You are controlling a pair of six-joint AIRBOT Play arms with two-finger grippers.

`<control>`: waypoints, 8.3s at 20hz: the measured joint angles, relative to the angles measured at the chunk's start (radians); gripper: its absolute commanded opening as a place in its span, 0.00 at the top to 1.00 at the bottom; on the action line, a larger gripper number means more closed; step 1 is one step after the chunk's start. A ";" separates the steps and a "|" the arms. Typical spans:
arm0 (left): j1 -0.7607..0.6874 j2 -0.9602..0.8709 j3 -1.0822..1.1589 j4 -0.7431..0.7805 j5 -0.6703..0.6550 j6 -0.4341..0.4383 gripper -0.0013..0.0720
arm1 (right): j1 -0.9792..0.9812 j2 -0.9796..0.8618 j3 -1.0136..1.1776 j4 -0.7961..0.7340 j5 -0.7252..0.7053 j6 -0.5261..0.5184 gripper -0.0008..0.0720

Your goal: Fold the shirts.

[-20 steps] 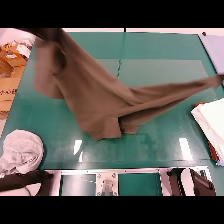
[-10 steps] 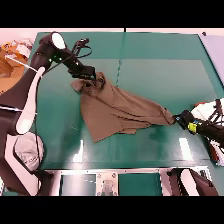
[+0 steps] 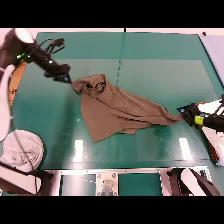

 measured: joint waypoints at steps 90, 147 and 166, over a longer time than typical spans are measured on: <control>-0.114 -0.034 -0.253 -0.168 0.938 0.141 0.94 | 0.195 -0.816 0.743 0.301 -0.145 -0.234 0.97; -0.307 0.555 -1.209 -0.414 0.732 0.034 0.95 | -0.163 -0.155 -0.287 -0.039 0.031 0.112 0.82; -0.249 0.801 -0.995 -0.047 0.447 -0.184 0.95 | -0.138 0.008 -0.014 -0.041 0.192 0.072 0.97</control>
